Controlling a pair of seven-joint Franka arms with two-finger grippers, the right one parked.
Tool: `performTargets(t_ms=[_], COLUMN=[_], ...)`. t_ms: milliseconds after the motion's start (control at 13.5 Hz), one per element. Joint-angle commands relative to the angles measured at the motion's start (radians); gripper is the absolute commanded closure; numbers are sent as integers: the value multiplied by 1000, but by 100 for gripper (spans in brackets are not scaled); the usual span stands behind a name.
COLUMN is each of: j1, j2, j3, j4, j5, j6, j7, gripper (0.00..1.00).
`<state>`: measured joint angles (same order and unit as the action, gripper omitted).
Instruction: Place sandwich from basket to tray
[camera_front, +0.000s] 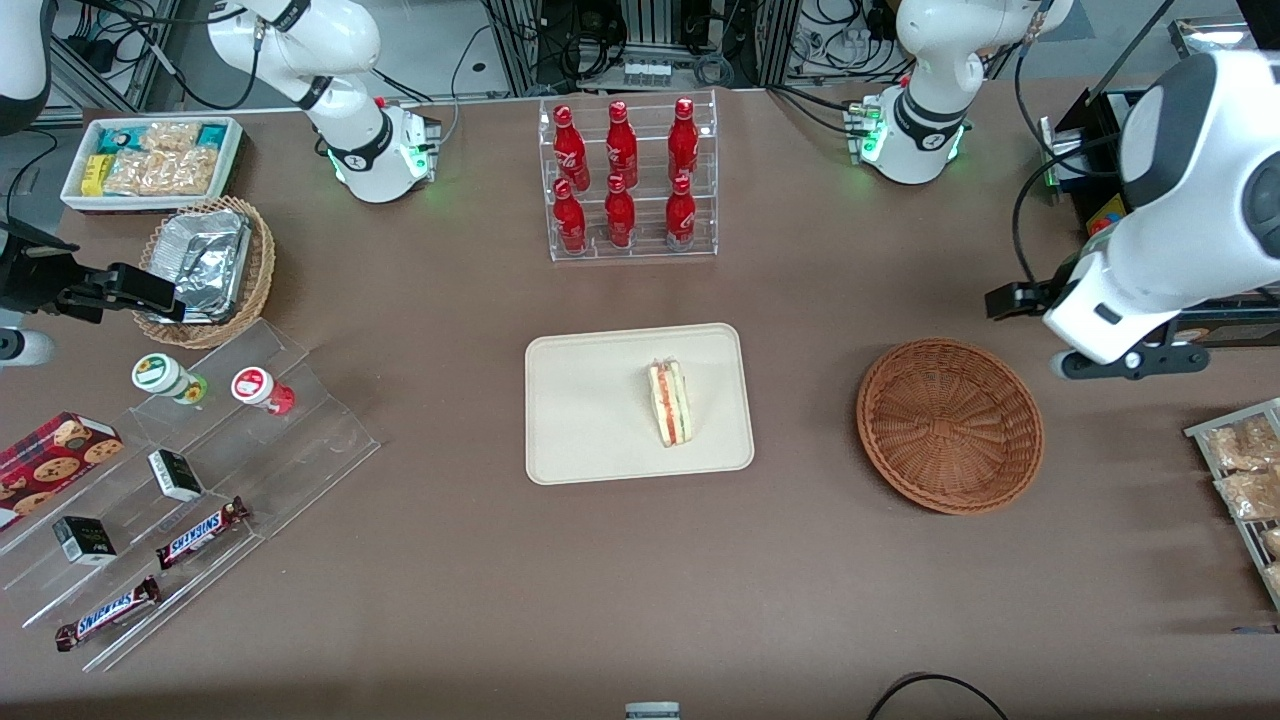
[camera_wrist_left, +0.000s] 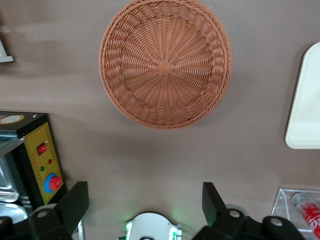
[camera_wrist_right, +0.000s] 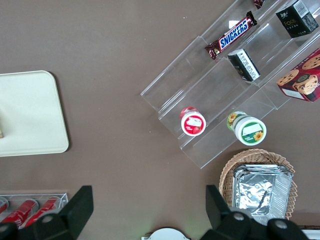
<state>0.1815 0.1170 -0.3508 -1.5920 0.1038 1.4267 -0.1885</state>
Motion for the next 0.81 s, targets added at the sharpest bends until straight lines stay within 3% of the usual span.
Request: performTargets(t_ms=[0, 221, 738], j1=[-3, -115, -157], j2=[-69, -106, -158], j3=[45, 221, 286], j4=[-36, -40, -23], j5=[-16, -51, -58], j6=[-40, -74, -126], j7=[59, 150, 173], gripper=[0, 0, 0])
